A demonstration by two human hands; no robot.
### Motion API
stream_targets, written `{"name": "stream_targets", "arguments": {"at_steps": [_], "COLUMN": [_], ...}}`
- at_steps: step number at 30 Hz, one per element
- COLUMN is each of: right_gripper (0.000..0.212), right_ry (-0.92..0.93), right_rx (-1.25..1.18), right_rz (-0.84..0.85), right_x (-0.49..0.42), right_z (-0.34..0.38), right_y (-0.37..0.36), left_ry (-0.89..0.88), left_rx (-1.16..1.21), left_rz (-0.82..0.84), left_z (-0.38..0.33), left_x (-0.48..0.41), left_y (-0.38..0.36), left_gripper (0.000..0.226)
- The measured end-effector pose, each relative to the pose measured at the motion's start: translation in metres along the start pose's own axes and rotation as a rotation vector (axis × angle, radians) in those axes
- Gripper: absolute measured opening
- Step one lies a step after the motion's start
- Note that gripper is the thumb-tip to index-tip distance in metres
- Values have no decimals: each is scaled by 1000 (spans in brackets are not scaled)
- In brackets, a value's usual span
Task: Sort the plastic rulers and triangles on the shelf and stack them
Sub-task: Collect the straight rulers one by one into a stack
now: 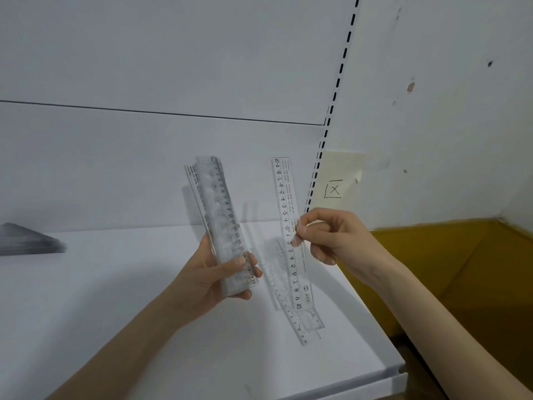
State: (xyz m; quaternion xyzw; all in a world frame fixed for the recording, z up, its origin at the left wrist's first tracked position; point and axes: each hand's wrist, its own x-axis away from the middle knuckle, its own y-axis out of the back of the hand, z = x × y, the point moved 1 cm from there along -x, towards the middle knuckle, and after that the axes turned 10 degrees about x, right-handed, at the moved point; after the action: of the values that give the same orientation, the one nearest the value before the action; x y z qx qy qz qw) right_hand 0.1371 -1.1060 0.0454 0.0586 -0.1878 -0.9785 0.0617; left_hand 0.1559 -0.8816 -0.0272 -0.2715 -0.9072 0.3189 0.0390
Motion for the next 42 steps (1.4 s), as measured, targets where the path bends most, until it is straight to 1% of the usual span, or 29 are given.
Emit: {"name": "stream_targets", "arguments": {"at_steps": [1,4,7,8,10,12,16,20,23,26,28,32,38,42], "right_gripper": [8,22,48,54,60,57,47,26,24,26,24,20,17,19], "right_ry": [7,-38,-110,-104,-60,-25,-2,57,39,-26,-24,43,75,125], "right_rx": [-24,-117,-185,-197,-193,-165,-204,-191,-188,-216,-205,-79,-23,88], "right_rz": [2,48,144,173,228,262,237,205,213,310,351,231,86,49], "right_x": [-1,-4,-7,-8,-9,-9,-11,-10,-10,-15,-21,-35,-46,-47], "right_z": [0,-1,-2,-2,-4,-4,-2,1,4,6,8,16,21,26], "right_y": [-4,-15,-22,-23,-24,-24,-23,-21,-21,-22,-27,-38,-56,-60], "left_ry": [-3,-12,-19,-21,-33,-39,-25,-18,-13,-2,11,47,48,44], "left_rx": [-2,-14,-19,-22,-35,-40,-27,-15,-9,-11,-15,-33,-32,-36], "left_rz": [0,-3,2,3,-9,-24,7,29,33,55,99,177,174,127], "left_z": [0,-1,-2,-2,-2,-2,-2,-2,-2,-3,-3,-3,-4,-5], "left_x": [0,0,1,1,1,1,0,0,0,2,3,5,4,4], "left_y": [0,1,0,0,0,0,0,1,1,-1,-2,-3,-2,-1], "left_gripper": [82,77,77,76,65,60,81,81,81,82,81,70,60,68]}}
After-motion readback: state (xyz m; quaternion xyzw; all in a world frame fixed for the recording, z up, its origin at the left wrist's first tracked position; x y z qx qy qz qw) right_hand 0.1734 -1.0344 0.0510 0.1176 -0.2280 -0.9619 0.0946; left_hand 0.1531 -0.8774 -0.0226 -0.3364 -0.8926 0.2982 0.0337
